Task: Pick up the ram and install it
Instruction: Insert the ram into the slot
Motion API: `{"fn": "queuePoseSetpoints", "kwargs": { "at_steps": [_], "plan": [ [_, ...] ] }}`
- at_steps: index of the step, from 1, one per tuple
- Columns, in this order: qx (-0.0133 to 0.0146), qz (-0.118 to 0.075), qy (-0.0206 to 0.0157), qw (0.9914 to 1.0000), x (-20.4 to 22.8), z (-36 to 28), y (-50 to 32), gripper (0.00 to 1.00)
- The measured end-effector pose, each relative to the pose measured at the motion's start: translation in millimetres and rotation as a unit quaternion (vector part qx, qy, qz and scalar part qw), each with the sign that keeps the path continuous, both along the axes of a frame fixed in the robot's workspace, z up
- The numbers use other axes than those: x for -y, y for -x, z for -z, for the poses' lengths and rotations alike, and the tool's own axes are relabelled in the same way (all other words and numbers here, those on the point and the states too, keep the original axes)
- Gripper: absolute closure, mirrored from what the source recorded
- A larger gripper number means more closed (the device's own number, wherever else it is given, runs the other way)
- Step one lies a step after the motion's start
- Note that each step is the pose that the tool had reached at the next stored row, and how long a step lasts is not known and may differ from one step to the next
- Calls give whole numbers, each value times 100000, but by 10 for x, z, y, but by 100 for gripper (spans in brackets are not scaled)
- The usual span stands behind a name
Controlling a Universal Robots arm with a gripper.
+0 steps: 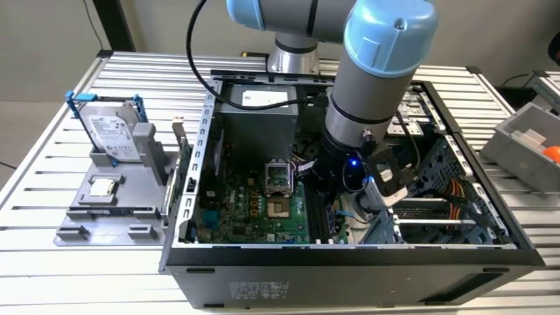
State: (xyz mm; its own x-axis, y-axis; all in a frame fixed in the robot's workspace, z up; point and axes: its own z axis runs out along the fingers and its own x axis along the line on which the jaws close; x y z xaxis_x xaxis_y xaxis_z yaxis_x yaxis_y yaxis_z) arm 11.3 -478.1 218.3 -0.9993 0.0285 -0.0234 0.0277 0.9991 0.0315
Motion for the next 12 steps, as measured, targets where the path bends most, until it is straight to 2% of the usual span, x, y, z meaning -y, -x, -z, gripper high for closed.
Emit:
{"fn": "queuePoseSetpoints", "kwargs": {
  "at_steps": [12],
  "plan": [
    [5,-2,-13,100000,0,27,11,100]
  ]
}}
